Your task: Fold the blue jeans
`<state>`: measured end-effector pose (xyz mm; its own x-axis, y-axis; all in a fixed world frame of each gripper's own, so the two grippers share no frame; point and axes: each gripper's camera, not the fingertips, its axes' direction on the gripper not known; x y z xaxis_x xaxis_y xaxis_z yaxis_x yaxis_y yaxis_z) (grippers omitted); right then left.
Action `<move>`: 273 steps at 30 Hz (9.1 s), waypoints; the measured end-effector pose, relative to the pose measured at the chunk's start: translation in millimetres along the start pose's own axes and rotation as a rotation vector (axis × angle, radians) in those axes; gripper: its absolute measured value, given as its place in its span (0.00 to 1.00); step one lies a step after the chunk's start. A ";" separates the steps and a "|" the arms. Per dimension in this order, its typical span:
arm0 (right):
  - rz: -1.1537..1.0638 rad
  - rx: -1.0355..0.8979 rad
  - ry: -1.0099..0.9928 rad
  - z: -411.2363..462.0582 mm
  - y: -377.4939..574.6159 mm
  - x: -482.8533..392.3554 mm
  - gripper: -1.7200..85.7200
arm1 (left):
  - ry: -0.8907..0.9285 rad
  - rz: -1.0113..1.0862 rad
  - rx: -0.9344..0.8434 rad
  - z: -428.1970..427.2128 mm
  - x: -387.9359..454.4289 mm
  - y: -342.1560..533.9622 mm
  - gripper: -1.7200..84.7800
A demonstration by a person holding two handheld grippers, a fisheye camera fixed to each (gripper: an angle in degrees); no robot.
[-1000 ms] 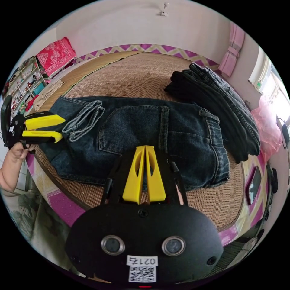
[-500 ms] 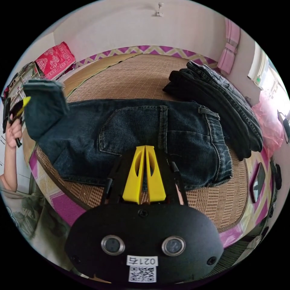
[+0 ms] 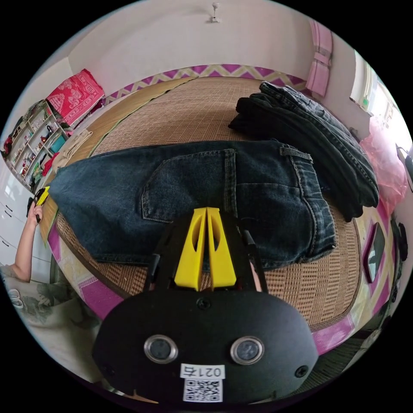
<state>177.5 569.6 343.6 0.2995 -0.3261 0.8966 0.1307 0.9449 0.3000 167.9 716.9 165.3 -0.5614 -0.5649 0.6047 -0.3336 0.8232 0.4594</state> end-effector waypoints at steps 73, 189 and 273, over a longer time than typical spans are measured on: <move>-0.773 -0.131 -0.142 -133.3 34.6 -90.3 0.01 | -0.172 1.140 -0.551 68.3 275.4 410.3 0.01; 0.871 0.356 -0.506 -286.1 346.6 195.4 0.12 | -0.212 0.236 -0.084 -83.0 141.6 435.0 0.11; -0.379 0.011 -0.067 68.0 -179.6 14.4 0.12 | -0.582 1.179 -0.762 700.1 331.4 124.4 0.02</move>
<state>94.1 397.0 324.8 0.1697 -0.6504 0.7404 0.2101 0.7579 0.6176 -589.9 671.5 -32.6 -0.4921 0.6247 0.6063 0.8619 0.4477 0.2384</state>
